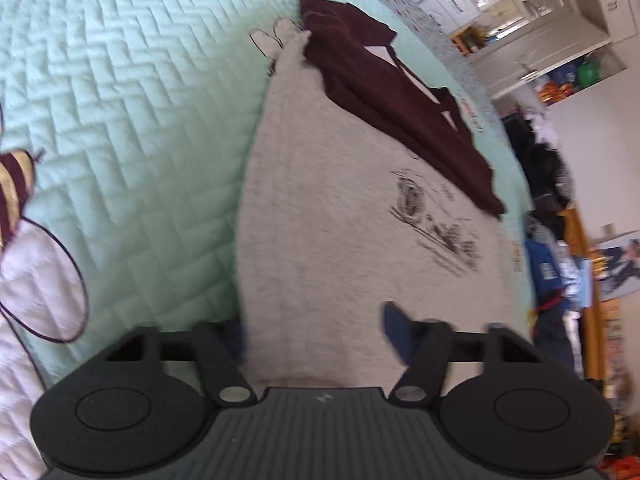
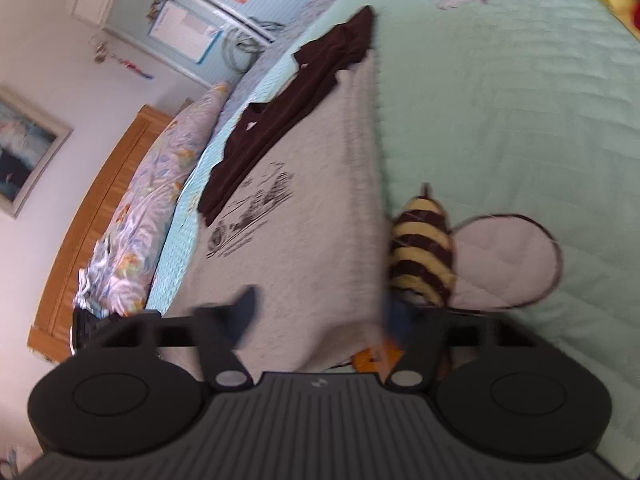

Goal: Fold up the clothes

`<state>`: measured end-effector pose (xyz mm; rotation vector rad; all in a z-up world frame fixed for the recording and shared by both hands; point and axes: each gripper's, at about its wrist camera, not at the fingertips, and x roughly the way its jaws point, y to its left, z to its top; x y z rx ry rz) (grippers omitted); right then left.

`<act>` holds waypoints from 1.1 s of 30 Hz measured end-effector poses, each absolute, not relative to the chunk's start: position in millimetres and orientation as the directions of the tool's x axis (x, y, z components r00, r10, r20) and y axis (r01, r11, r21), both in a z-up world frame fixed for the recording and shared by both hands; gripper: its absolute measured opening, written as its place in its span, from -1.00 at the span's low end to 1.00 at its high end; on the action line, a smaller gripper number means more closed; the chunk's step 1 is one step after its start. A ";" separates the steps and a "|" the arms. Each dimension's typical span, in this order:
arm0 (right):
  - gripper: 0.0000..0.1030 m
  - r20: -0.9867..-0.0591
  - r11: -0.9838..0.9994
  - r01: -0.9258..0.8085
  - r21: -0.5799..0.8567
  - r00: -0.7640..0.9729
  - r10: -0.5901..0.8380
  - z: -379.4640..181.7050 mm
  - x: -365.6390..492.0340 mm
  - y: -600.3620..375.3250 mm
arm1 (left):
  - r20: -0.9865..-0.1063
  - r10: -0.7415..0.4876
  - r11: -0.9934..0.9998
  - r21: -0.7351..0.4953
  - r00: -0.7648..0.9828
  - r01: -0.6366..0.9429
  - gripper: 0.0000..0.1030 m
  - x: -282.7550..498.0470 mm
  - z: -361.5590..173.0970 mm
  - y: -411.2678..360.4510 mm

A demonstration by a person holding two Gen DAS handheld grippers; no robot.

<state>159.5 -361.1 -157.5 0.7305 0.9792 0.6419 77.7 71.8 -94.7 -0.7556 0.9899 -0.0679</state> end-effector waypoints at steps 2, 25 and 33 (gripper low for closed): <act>-0.64 -0.474 0.565 -0.116 0.817 0.423 0.773 -168.9 159.3 -368.4 | -0.725 -0.371 0.749 -0.603 0.581 -0.274 -0.29 77.9 -95.8 73.5; -0.75 -0.068 0.089 -0.018 0.996 0.503 0.862 -175.6 151.4 -372.0 | -0.444 -0.329 0.567 -0.799 0.834 -0.201 -0.67 10.6 -99.7 95.8; -0.75 -0.010 0.020 -0.013 1.000 0.530 0.848 -173.3 149.9 -378.7 | -0.420 -0.320 0.581 -0.795 0.849 -0.174 -0.70 4.4 -82.4 90.4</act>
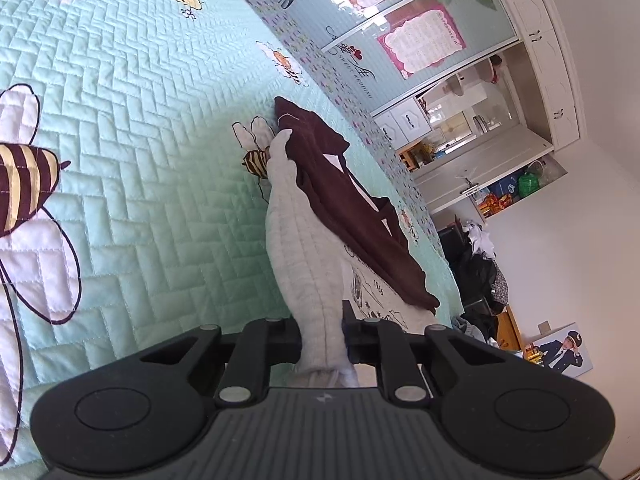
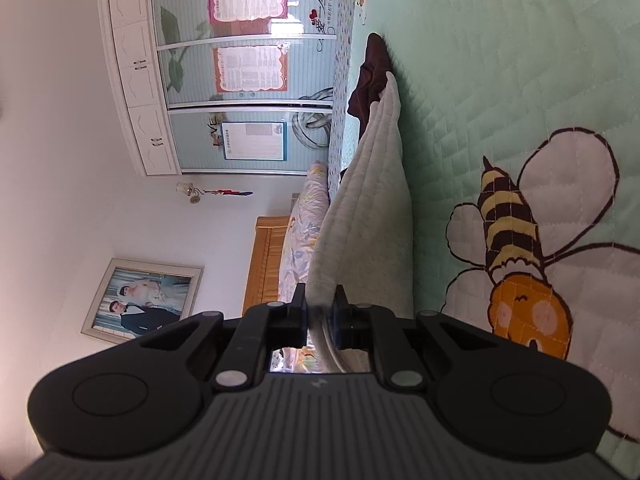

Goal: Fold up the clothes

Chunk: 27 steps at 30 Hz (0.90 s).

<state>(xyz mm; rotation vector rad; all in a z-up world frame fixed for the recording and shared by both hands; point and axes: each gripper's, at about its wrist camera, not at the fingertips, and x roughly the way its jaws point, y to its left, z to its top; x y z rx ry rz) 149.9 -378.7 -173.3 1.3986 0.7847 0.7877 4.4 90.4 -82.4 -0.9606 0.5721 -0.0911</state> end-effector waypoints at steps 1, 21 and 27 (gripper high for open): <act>-0.75 -0.006 0.016 -0.014 1.000 0.528 0.849 -172.8 149.2 -378.7 | -0.419 -0.321 0.582 -0.795 0.850 -0.172 -0.70 3.3 -81.5 89.8; -0.56 -0.388 0.489 -0.053 0.871 0.536 0.750 -169.7 131.0 -394.6 | -0.630 -0.216 0.752 -0.594 0.746 -0.284 -0.20 -20.1 -96.1 90.1; 0.07 -0.461 0.710 -0.300 0.637 0.590 0.663 -133.2 95.4 -391.4 | -0.606 -0.141 0.779 -0.556 0.783 -0.290 0.29 -49.8 -84.2 99.0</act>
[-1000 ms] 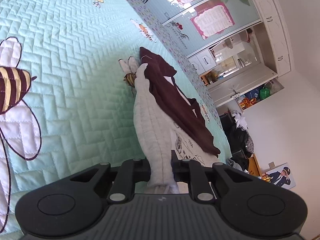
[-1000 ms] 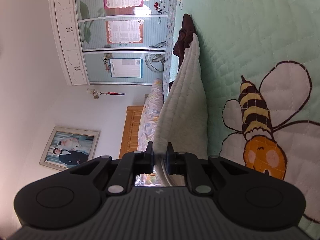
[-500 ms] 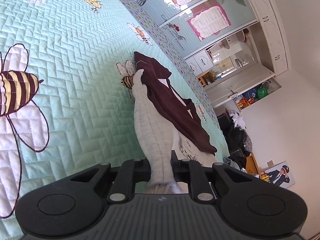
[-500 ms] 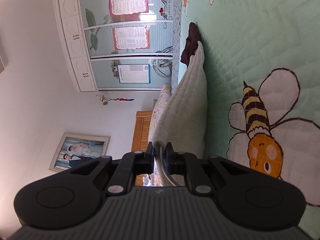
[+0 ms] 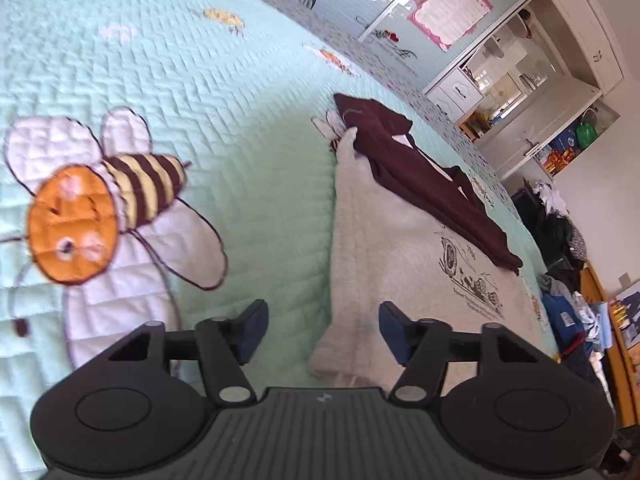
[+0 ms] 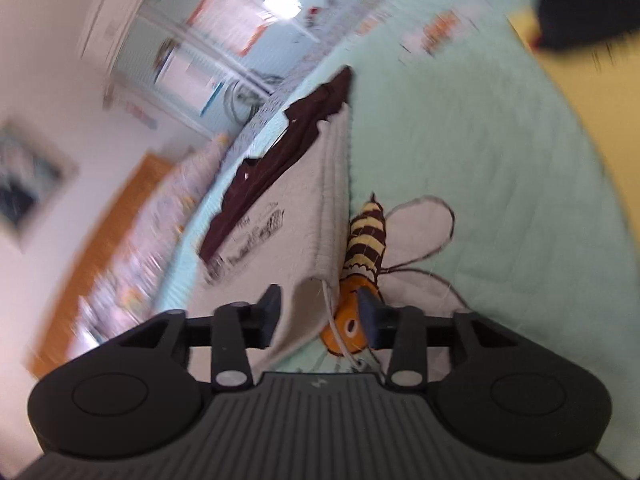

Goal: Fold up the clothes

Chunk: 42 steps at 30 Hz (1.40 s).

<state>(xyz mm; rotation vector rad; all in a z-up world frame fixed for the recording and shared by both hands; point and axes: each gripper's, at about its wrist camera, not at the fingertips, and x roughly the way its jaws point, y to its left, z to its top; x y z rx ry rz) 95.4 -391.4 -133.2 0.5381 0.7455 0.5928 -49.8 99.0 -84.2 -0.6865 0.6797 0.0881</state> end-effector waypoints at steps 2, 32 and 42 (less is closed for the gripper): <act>0.16 -0.501 0.802 -0.444 0.399 0.627 0.596 -115.3 75.0 -368.5 | -0.598 -0.113 0.824 -0.503 0.794 -0.262 0.34 -59.5 -72.6 90.0; 0.81 -0.497 0.290 -0.638 -0.714 0.753 0.432 -111.9 11.1 -259.8 | -0.532 0.120 0.416 0.794 0.838 0.444 0.99 -54.1 -100.1 -99.3; 0.81 -0.555 0.223 -0.684 -0.695 0.707 0.439 -113.6 8.7 -263.8 | -0.546 0.150 0.164 0.836 0.824 0.524 0.73 -60.4 -110.4 -119.4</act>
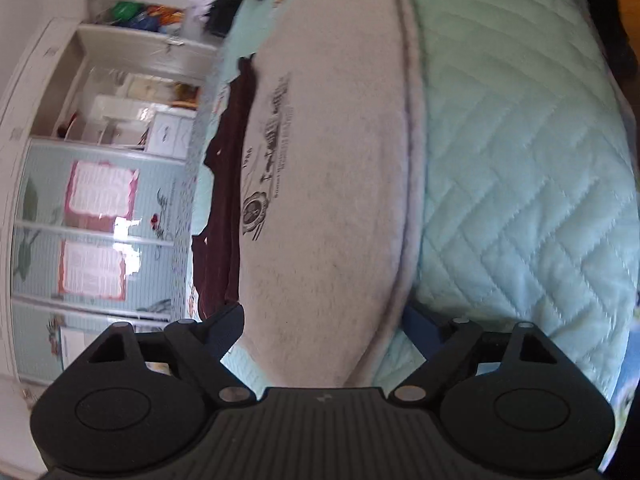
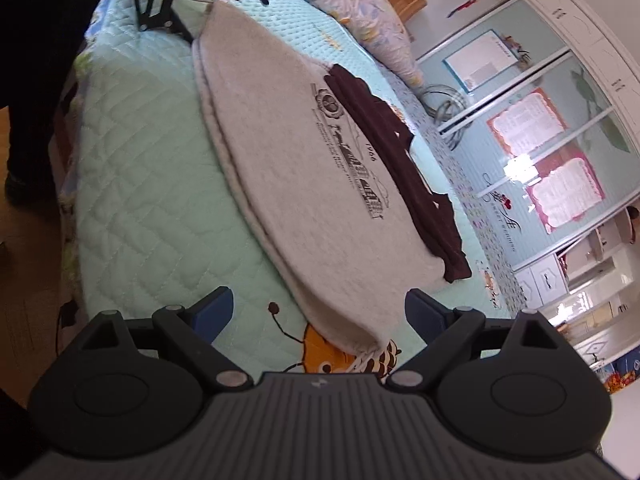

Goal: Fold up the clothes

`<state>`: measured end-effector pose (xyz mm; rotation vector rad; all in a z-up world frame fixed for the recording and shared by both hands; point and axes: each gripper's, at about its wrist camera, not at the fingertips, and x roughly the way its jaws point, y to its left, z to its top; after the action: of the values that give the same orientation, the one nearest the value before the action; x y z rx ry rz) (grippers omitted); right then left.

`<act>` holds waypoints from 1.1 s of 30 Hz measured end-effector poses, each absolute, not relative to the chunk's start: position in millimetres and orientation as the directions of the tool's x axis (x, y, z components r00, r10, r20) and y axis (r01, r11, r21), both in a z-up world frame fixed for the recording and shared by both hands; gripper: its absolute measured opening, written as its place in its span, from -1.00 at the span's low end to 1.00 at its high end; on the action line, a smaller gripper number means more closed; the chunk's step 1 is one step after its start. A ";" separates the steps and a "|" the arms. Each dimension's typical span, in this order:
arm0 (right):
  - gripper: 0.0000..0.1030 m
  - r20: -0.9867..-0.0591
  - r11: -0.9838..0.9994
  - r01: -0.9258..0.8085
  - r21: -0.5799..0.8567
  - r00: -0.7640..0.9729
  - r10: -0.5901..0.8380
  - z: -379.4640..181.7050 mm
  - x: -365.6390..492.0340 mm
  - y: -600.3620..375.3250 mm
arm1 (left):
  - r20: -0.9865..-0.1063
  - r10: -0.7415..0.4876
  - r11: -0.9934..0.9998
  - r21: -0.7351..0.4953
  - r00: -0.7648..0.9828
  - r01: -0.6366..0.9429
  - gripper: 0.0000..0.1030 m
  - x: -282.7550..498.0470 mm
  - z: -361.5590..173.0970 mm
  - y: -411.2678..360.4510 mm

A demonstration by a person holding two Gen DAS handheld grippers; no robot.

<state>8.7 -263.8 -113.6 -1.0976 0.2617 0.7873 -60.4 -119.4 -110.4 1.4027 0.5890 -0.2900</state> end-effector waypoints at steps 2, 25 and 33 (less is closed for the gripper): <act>0.81 -0.554 0.200 -0.677 -0.709 0.709 0.437 -117.4 9.8 -261.9 | -0.530 0.160 0.135 0.847 0.833 0.514 1.00 -52.8 -112.1 -121.9; -0.77 -0.576 0.182 -0.700 -0.690 0.684 0.447 -132.8 59.9 -225.0 | -0.615 0.110 0.715 0.594 0.781 0.368 0.51 -5.3 -80.0 -73.0; -0.84 -0.478 0.450 -0.715 -0.535 0.696 0.537 -86.9 72.3 -237.5 | -0.664 -0.038 0.924 0.261 0.747 0.278 -0.76 11.1 -56.9 -44.2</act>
<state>72.3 -237.5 -86.9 -0.7826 0.2539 0.7839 11.1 -44.2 -56.9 0.3586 0.7101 -0.1769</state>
